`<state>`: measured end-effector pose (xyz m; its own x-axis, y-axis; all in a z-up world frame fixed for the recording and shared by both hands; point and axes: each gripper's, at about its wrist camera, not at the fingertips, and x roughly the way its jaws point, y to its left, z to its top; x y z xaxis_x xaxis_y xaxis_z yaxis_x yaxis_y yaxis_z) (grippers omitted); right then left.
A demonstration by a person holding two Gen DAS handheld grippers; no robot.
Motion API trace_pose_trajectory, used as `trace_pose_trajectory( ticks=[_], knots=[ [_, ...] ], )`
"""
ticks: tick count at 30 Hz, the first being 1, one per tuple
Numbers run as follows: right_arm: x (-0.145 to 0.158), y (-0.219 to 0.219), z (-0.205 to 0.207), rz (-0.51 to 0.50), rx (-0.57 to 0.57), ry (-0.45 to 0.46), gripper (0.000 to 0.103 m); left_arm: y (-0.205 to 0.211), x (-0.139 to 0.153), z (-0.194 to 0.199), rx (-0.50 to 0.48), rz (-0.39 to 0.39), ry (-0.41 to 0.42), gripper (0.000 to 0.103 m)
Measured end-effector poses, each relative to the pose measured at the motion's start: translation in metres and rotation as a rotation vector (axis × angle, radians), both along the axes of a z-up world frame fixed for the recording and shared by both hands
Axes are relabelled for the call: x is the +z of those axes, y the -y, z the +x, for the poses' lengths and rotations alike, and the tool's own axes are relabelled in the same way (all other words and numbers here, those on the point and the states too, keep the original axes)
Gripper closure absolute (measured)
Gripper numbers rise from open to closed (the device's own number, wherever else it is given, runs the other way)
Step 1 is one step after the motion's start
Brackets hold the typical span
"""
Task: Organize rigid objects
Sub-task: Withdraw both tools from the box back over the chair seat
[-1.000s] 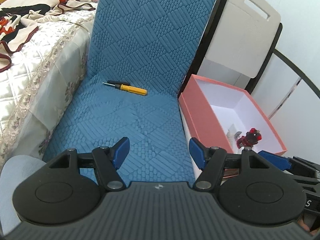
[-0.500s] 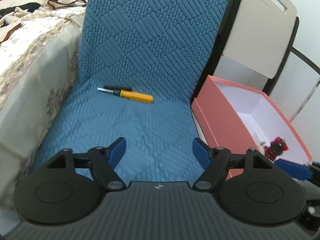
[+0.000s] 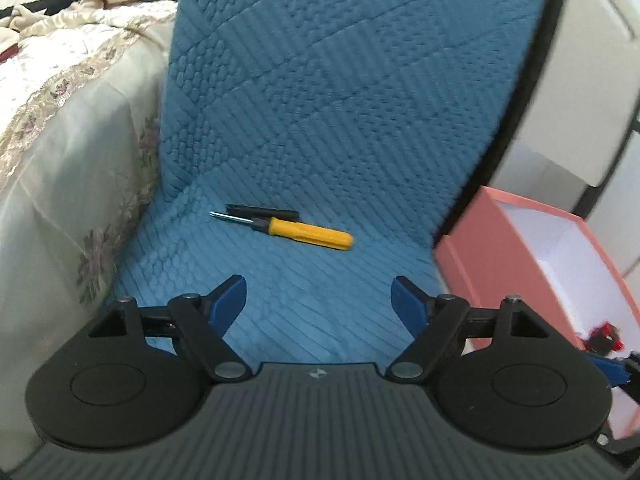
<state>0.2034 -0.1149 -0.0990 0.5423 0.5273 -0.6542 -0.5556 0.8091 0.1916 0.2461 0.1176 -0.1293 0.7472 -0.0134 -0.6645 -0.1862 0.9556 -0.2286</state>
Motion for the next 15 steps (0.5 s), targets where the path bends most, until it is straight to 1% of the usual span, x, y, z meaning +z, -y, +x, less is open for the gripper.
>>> trace_pose_trajectory(
  ticks=[3, 7, 9, 11, 15],
  knots=[
    [-0.007, -0.012, 0.015, -0.017, 0.033, -0.009, 0.016, -0.012, -0.006, 0.019, 0.008, 0.016, -0.02, 0.02],
    [-0.011, -0.028, 0.03, -0.005, 0.072, -0.021, 0.016, -0.028, -0.017, 0.046, 0.015, -0.035, -0.051, 0.02],
    [-0.013, -0.037, 0.037, 0.002, 0.111, -0.029, 0.016, -0.032, -0.02, 0.056, 0.018, -0.031, -0.055, 0.02],
    [-0.016, -0.046, 0.046, 0.006, 0.149, -0.056, 0.016, -0.037, -0.023, 0.067, 0.019, -0.026, -0.063, 0.02],
    [-0.023, -0.065, 0.067, -0.002, 0.185, -0.076, 0.016, -0.05, -0.033, 0.086, 0.031, -0.023, -0.083, 0.02]
  ],
)
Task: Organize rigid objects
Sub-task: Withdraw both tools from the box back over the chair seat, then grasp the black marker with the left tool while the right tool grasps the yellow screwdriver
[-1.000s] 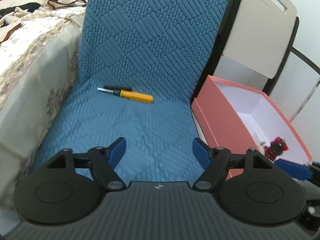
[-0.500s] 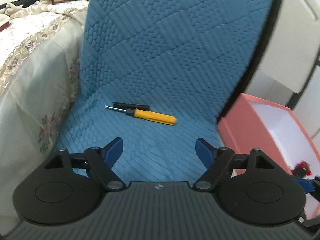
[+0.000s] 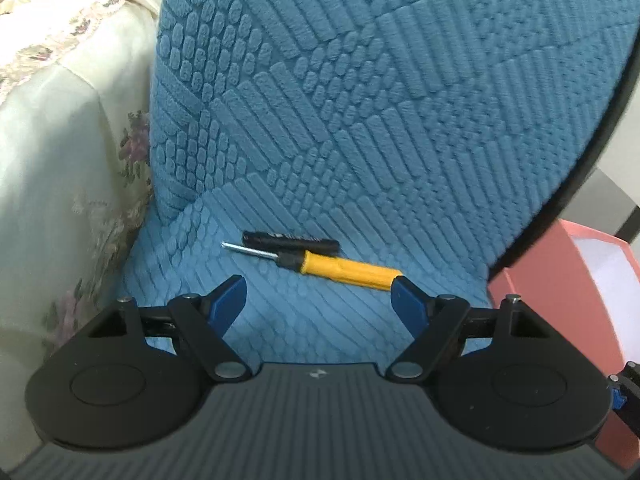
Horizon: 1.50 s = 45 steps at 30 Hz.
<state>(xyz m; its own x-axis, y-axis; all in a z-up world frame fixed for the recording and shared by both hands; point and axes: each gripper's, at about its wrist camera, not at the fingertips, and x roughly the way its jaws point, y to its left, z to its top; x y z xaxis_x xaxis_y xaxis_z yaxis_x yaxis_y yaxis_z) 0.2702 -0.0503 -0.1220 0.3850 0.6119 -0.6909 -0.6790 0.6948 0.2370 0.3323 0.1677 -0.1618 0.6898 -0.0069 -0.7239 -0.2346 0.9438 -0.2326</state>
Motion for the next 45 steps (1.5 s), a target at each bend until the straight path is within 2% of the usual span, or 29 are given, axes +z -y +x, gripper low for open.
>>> trace_pose_trajectory(
  ticks=[1, 3, 10, 14, 20, 25, 30, 32, 37, 41, 45],
  knots=[
    [-0.002, -0.004, 0.006, -0.002, 0.002, -0.006, 0.017, -0.003, -0.003, 0.005, 0.003, 0.004, -0.007, 0.02],
    [-0.008, -0.013, 0.019, -0.01, 0.008, -0.012, 0.024, -0.009, -0.007, 0.012, 0.007, 0.005, -0.012, 0.02],
    [-0.033, -0.04, 0.066, -0.074, 0.026, 0.006, 0.029, -0.022, -0.018, 0.034, -0.012, 0.008, -0.02, 0.02],
    [-0.045, -0.049, 0.087, -0.106, 0.05, 0.022, 0.031, -0.022, -0.024, 0.048, -0.046, 0.048, -0.034, 0.02],
    [-0.064, -0.062, 0.11, -0.145, 0.107, 0.042, 0.032, -0.023, -0.033, 0.065, -0.083, 0.066, -0.057, 0.02],
    [-0.074, -0.073, 0.12, -0.153, 0.17, 0.049, 0.034, -0.025, -0.049, 0.078, -0.091, 0.077, -0.113, 0.017],
    [-0.085, -0.079, 0.121, -0.188, 0.228, 0.065, 0.034, -0.026, -0.056, 0.087, -0.112, 0.076, -0.113, 0.013],
    [-0.087, -0.082, 0.121, -0.202, 0.236, 0.059, 0.04, -0.024, -0.058, 0.092, -0.111, 0.078, -0.114, 0.013],
    [-0.092, -0.086, 0.122, -0.222, 0.246, 0.063, 0.042, -0.016, -0.063, 0.097, -0.096, 0.074, -0.112, 0.012],
    [-0.093, -0.089, 0.123, -0.231, 0.237, 0.072, 0.055, -0.01, -0.076, 0.1, -0.06, 0.065, -0.107, 0.012],
    [-0.09, -0.084, 0.122, -0.243, 0.254, 0.071, 0.063, -0.004, -0.081, 0.094, -0.047, 0.075, -0.104, 0.016]
  ],
)
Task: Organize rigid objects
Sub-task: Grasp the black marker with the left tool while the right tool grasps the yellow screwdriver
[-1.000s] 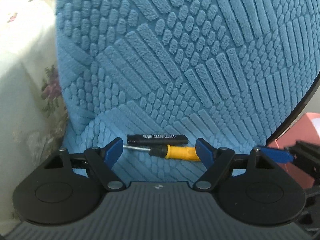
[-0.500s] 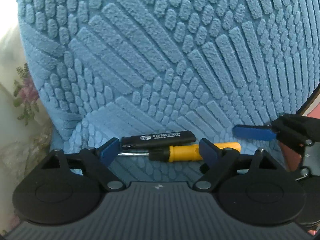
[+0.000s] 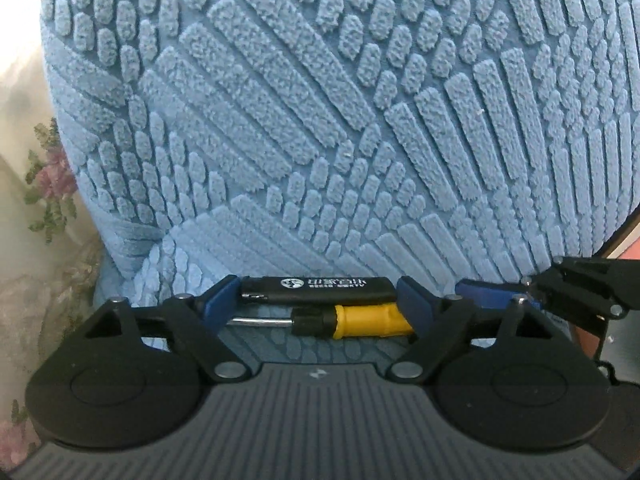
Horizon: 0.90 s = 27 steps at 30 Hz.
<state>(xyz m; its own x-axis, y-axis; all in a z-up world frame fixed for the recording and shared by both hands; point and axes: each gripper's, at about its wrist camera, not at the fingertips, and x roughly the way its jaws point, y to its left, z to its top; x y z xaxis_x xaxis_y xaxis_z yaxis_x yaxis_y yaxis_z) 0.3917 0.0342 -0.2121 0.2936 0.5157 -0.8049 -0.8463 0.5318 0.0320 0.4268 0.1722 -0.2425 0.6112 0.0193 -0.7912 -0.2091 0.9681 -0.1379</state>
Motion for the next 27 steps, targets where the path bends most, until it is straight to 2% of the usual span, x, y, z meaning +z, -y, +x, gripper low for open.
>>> trace_pose_trajectory(
  ticks=[6, 10, 17, 25, 27],
  knots=[
    [0.011, 0.006, -0.017, -0.031, 0.067, 0.009, 0.076, 0.011, 0.012, 0.0, 0.012, -0.004, -0.008, 0.016],
    [0.016, 0.01, -0.028, -0.038, 0.076, 0.001, 0.079, 0.013, 0.015, -0.012, 0.041, -0.034, -0.018, 0.017],
    [0.033, 0.029, -0.052, -0.039, 0.05, -0.026, 0.081, 0.024, 0.03, -0.046, 0.079, -0.066, -0.002, 0.017],
    [0.046, 0.046, -0.092, -0.063, 0.002, -0.019, 0.083, 0.034, 0.046, -0.104, 0.142, -0.123, -0.008, 0.017],
    [0.047, 0.051, -0.1, -0.058, -0.033, -0.025, 0.083, 0.014, 0.061, -0.129, 0.151, -0.131, -0.015, 0.017]
  ],
)
